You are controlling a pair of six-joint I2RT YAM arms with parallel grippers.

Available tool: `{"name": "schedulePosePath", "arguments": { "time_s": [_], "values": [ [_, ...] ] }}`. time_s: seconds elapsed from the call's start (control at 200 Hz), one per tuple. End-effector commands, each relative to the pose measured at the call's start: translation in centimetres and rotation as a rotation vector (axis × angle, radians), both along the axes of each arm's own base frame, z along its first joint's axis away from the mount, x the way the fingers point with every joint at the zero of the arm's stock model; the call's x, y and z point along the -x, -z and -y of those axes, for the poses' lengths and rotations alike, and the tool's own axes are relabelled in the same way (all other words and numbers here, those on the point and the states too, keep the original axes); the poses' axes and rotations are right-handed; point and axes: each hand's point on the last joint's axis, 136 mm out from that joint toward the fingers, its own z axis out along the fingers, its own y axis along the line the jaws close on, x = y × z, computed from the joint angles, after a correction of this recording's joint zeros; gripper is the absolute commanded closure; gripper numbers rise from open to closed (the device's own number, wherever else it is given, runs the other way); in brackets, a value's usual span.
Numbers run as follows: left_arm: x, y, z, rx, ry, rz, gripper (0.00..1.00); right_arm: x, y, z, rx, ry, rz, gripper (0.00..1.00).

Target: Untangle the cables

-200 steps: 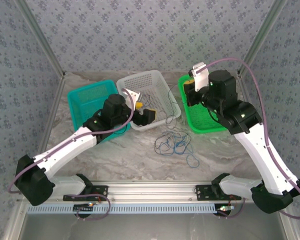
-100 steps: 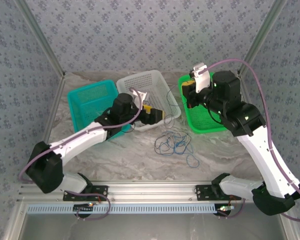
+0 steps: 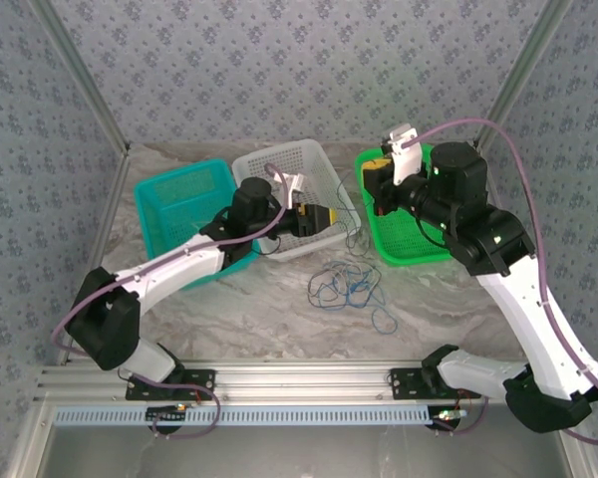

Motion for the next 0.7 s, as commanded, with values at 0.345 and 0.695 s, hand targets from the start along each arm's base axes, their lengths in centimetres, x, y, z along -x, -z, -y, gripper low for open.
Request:
{"name": "schedulePosePath", "arguments": {
  "time_s": [0.345, 0.695],
  "values": [
    [-0.1, -2.2, 0.9, 0.076, 0.033, -0.027, 0.25, 0.0, -0.8, 0.6, -0.034, 0.015, 0.021, 1.0],
    [1.3, -2.4, 2.4, 0.128, 0.116, -0.05, 0.48, -0.1, -0.7, 0.6, -0.04, 0.022, 0.013, 1.0]
  ]
}}
